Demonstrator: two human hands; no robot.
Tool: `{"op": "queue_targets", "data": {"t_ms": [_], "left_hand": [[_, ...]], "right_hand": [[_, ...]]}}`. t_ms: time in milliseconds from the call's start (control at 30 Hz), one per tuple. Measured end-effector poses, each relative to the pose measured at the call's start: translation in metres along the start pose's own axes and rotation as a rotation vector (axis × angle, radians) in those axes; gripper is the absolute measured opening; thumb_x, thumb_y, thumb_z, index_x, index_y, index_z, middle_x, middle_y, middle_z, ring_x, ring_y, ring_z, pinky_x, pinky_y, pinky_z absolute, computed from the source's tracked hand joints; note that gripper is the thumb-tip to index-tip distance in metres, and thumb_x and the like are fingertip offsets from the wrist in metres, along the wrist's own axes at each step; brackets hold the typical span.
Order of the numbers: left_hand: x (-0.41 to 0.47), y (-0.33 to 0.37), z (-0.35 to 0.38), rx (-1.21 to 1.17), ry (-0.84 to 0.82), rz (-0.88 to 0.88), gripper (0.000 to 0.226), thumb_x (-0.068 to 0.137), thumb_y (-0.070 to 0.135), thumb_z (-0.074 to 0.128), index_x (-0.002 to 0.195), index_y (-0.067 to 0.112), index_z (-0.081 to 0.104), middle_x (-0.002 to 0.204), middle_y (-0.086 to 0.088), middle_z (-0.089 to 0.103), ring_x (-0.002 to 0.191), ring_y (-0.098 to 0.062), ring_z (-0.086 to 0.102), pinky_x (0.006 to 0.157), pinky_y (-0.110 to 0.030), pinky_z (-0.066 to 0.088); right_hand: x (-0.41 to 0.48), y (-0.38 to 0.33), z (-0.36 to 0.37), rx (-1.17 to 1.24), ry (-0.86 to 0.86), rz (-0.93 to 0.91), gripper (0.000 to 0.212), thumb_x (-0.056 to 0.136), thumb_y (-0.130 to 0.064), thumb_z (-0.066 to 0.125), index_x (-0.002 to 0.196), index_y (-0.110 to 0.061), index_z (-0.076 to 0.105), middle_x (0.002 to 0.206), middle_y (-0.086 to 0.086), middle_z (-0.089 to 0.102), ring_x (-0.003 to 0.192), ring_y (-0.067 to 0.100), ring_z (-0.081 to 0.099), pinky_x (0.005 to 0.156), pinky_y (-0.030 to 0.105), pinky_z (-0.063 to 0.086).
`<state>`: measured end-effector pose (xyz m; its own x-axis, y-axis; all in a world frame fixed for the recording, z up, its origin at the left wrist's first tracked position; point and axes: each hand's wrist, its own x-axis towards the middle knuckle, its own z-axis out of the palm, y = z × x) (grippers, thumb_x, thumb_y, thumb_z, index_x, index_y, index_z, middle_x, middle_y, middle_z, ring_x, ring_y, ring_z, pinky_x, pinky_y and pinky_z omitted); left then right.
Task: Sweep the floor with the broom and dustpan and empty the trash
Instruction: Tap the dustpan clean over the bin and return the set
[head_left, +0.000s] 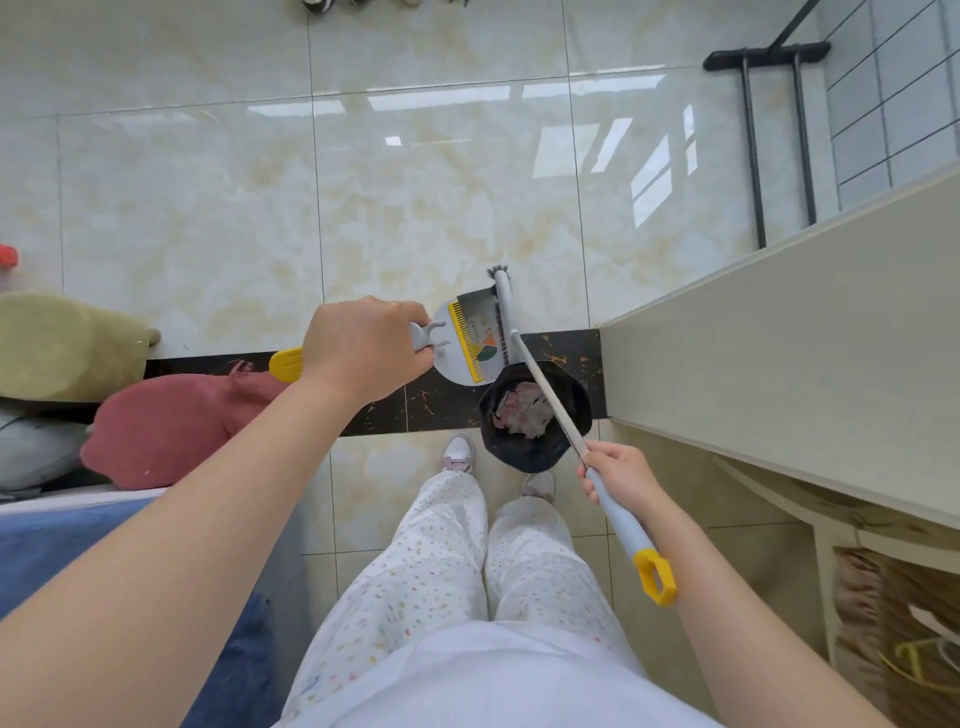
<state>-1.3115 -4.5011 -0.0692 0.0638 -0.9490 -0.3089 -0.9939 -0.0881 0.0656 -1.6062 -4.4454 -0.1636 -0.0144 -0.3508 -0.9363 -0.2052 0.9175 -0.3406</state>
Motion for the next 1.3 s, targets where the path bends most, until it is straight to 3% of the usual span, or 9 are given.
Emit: {"op": "queue_targets", "data": {"t_ms": [133, 333, 433, 533, 567, 600, 633, 667, 1300], "left_hand": [[0.001, 0.001, 0.006, 0.018, 0.016, 0.016, 0.027, 0.084, 0.049, 0.056, 0.102, 0.033, 0.067, 0.077, 0.0, 0.067, 0.069, -0.023, 0.061, 0.055, -0.023, 0.033], [0.005, 0.001, 0.006, 0.037, -0.008, 0.017, 0.027, 0.086, 0.047, 0.052, 0.106, 0.034, 0.064, 0.079, 0.001, 0.066, 0.072, -0.024, 0.062, 0.057, -0.023, 0.035], [0.006, 0.0, 0.006, 0.05, -0.034, 0.013, 0.027, 0.087, 0.046, 0.051, 0.109, 0.035, 0.063, 0.081, 0.0, 0.065, 0.075, -0.025, 0.062, 0.06, -0.025, 0.037], [0.009, -0.004, 0.003, 0.01, -0.078, -0.014, 0.032, 0.085, 0.045, 0.053, 0.115, 0.036, 0.063, 0.092, 0.0, 0.068, 0.085, -0.023, 0.063, 0.066, -0.027, 0.041], [0.009, -0.006, 0.002, -0.007, -0.1, -0.025, 0.034, 0.085, 0.046, 0.054, 0.117, 0.037, 0.062, 0.097, 0.001, 0.068, 0.089, -0.023, 0.063, 0.067, -0.027, 0.041], [0.009, -0.008, 0.001, -0.019, -0.119, -0.032, 0.035, 0.086, 0.047, 0.054, 0.119, 0.037, 0.061, 0.099, 0.002, 0.068, 0.091, -0.023, 0.062, 0.067, -0.027, 0.041], [0.008, -0.011, 0.0, -0.031, -0.13, -0.035, 0.034, 0.087, 0.047, 0.054, 0.119, 0.037, 0.062, 0.1, 0.003, 0.068, 0.091, -0.023, 0.062, 0.066, -0.027, 0.04], [0.006, -0.014, 0.0, -0.042, -0.13, -0.039, 0.033, 0.088, 0.047, 0.054, 0.118, 0.037, 0.062, 0.098, 0.003, 0.068, 0.089, -0.023, 0.062, 0.064, -0.026, 0.039], [-0.113, -0.03, -0.038, -0.167, 0.249, -0.09, 0.018, 0.087, 0.038, 0.058, 0.092, 0.028, 0.072, 0.068, 0.003, 0.063, 0.064, -0.024, 0.056, 0.055, -0.025, 0.044]], "right_hand": [[0.008, -0.002, 0.008, -0.162, 0.051, -0.066, 0.022, 0.093, 0.0, 0.041, 0.106, -0.007, 0.057, 0.064, 0.01, 0.046, 0.036, 0.01, 0.04, 0.041, 0.023, 0.04], [0.036, -0.016, 0.026, -0.155, 0.1, -0.032, 0.027, 0.093, 0.003, 0.04, 0.108, 0.025, 0.044, 0.067, 0.011, 0.041, 0.044, 0.016, 0.037, 0.039, 0.021, 0.035], [0.04, -0.024, 0.04, -0.036, 0.047, 0.013, 0.011, 0.092, 0.003, 0.043, 0.091, -0.002, 0.052, 0.068, 0.012, 0.043, 0.042, 0.016, 0.038, 0.037, 0.019, 0.035], [0.035, -0.025, 0.046, 0.015, 0.006, 0.033, 0.013, 0.092, 0.003, 0.044, 0.087, -0.006, 0.051, 0.068, 0.012, 0.044, 0.045, 0.016, 0.039, 0.036, 0.019, 0.035], [0.029, -0.023, 0.045, 0.012, 0.014, 0.034, 0.019, 0.093, 0.002, 0.044, 0.103, 0.012, 0.057, 0.069, 0.012, 0.045, 0.046, 0.016, 0.039, 0.036, 0.019, 0.035], [0.025, -0.02, 0.044, 0.018, 0.021, 0.037, 0.028, 0.093, 0.002, 0.043, 0.113, 0.019, 0.033, 0.069, 0.012, 0.045, 0.046, 0.015, 0.039, 0.036, 0.02, 0.035], [0.019, -0.02, 0.043, 0.013, 0.024, 0.03, 0.025, 0.094, 0.001, 0.042, 0.114, 0.011, 0.052, 0.069, 0.011, 0.045, 0.045, 0.014, 0.039, 0.036, 0.019, 0.034], [0.014, -0.017, 0.042, 0.005, 0.022, 0.021, 0.027, 0.095, 0.001, 0.042, 0.118, 0.008, 0.053, 0.069, 0.011, 0.045, 0.043, 0.013, 0.039, 0.036, 0.019, 0.034], [-0.104, 0.018, 0.027, 0.151, 0.002, -0.185, 0.039, 0.095, -0.002, 0.046, 0.134, -0.003, 0.049, 0.071, 0.011, 0.05, 0.044, 0.013, 0.043, 0.039, 0.02, 0.039]]}}
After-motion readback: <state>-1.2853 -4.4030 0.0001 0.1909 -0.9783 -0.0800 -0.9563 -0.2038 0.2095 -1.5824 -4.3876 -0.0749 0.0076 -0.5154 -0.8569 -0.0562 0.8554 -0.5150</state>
